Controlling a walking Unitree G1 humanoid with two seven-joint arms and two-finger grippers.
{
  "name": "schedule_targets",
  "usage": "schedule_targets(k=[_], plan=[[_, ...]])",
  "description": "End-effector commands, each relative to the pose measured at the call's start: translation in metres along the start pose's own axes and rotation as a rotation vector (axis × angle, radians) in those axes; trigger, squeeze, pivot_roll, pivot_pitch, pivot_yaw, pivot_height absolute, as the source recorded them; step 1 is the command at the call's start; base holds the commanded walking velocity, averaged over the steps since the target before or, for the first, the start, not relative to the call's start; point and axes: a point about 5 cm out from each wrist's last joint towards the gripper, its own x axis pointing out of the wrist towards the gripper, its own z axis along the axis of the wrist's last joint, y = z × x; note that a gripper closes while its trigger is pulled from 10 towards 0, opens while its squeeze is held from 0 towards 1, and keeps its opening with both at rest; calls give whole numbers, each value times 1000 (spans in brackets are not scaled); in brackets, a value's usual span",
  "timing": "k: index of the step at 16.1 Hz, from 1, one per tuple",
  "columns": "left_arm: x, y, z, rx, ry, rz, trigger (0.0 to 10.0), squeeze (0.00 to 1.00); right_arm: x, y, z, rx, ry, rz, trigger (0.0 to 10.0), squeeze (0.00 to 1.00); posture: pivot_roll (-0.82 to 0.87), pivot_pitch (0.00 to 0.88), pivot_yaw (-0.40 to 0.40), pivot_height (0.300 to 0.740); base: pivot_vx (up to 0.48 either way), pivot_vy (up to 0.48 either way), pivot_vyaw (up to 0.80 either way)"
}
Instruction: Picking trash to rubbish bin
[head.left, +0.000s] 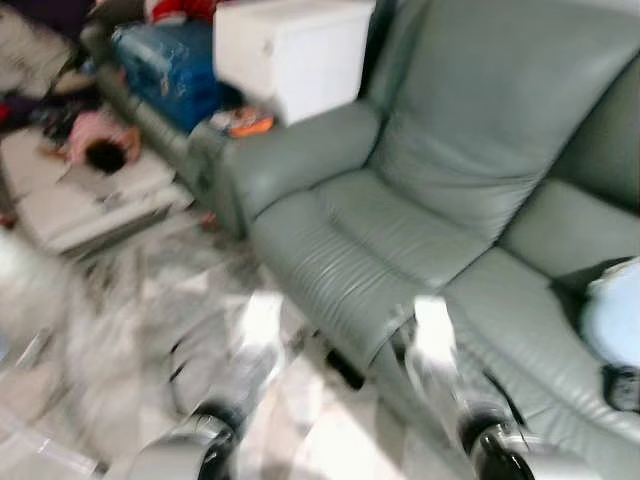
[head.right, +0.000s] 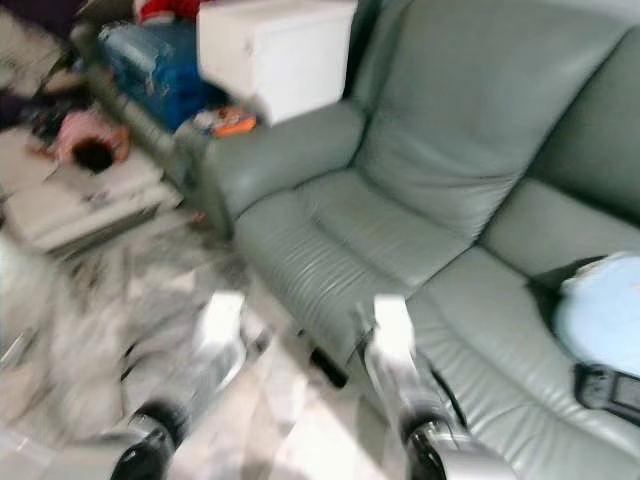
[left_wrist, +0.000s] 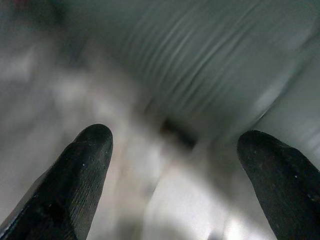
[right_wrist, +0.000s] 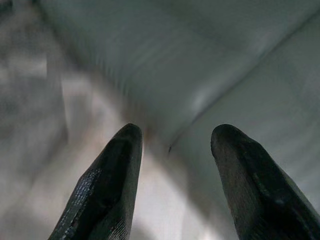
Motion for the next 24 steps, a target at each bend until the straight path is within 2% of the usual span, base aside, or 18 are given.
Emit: schedule_targets(k=[1, 7, 9, 10, 11, 12, 14, 18, 21, 22, 23, 24], plan=[[-12, 27, -38, -27, 126, 79, 10000, 0, -10, -22, -41, 35, 138, -63, 10000, 0, -14, 7, -44, 740, 0, 0, 0], [-12, 31, -38, -13, 129, 105, 10000, 0, -10, -25, -40, 43, 130, -92, 10000, 0, -13, 5, -45, 740, 0, 0, 0], [-15, 41, -40, -15, 116, 119, 10000, 0, -11, -36, -37, 74, 98, -122, 10000, 0, -9, 16, -42, 740, 0, 0, 0], [-20, 54, -42, 13, 92, 133, 10000, 0, -13, -40, -39, 93, 79, -89, 10000, 0, -11, 24, -36, 740, 0, 0, 0], [-22, 59, -43, 16, 72, 140, 10000, 0, -13, -41, -39, 91, 67, -67, 10000, 0, -15, 29, -29, 740, 0, 0, 0], [-28, 73, -39, -8, -19, 153, 10000, 0, -16, -46, -39, 47, 20, -43, 10000, 0, -13, 35, -27, 740, 0, 0, 0], [-33, 81, -35, 1, -94, 166, 10000, 0, -19, -51, -42, 61, 1, -30, 10000, 0, 3, 47, -33, 740, 0, 0, 0], [-61, 95, -39, 92, -264, 182, 10000, 0, -31, -69, -27, 43, -177, -17, 10000, 0, 4, 61, -26, 740, 0, 0, 0], [-93, 97, -37, 100, -387, 196, 10000, 0, -56, -81, -2, 21, -327, -33, 10000, 0, -2, 70, -27, 740, 0, 0, 0], [-102, 97, -28, 131, -447, 228, 10000, 216, -65, -80, 9, 44, -397, -39, 10000, 0, -4, 71, -28, 740, 0, 0, 0], [-104, 97, -25, 139, -463, 235, 10000, 216, -67, -80, 12, 53, -417, -38, 10000, 0, -4, 71, -28, 740, 0, 0, 0], [-107, 94, -14, 157, -500, 252, 10000, 463, -75, -76, 21, 18, -445, -20, 10000, 0, -9, 77, -32, 740, 0, 0, 0]])
